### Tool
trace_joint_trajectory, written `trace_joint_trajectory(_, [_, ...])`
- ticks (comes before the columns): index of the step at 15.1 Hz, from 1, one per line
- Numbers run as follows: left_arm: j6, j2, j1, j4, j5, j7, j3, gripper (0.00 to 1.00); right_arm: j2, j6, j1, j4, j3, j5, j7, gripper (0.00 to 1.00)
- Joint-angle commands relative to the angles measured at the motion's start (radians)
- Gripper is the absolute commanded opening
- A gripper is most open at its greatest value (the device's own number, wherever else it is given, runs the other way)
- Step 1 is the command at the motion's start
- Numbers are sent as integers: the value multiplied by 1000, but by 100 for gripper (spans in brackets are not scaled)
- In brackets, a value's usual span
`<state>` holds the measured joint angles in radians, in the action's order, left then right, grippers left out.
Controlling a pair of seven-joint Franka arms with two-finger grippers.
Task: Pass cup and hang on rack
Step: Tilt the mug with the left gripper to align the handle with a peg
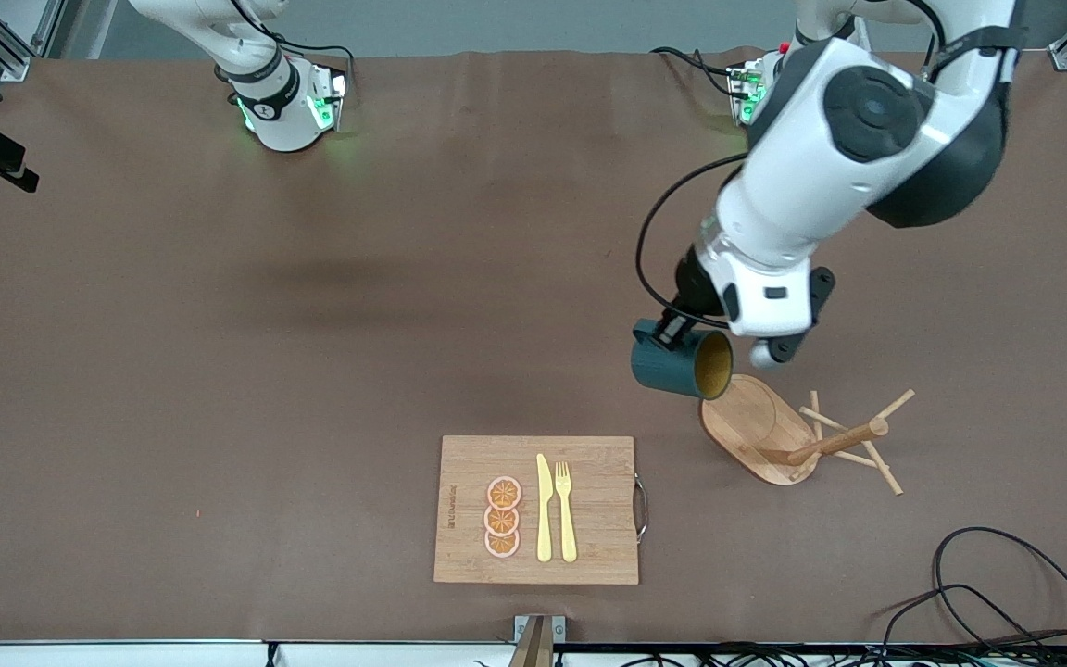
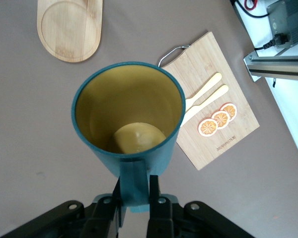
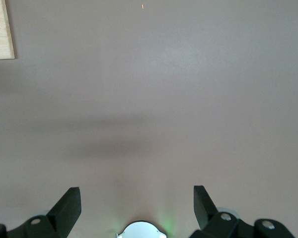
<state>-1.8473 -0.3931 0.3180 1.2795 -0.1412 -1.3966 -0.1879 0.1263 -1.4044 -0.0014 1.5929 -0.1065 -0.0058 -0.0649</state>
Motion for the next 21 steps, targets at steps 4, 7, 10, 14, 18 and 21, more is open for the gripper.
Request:
trace_joint_trajectory(4, [3, 2, -181, 21, -292, 76, -5, 1, 22, 5, 3, 21, -2, 17, -13, 100])
trace_joint_trajectory(7, [5, -24, -266, 38, -502, 168, -5, 1, 22, 5, 3, 22, -2, 17, -15, 100])
trace_joint_trajectory(10, [63, -67, -303, 38, -549, 191, -5, 1, 22, 5, 3, 21, -1, 17, -13, 100])
trace_joint_trajectory(14, [149, -107, -364, 38, -645, 217, -5, 1, 22, 5, 3, 19, -1, 17, -13, 100])
trace_joint_trajectory(18, [209, -133, -422, 41, -687, 272, -5, 2, 22, 5, 3, 18, -1, 17, -13, 100])
trace_joint_trajectory(21, [211, -168, -444, 40, -735, 266, -5, 2, 22, 5, 3, 16, -1, 17, -13, 100])
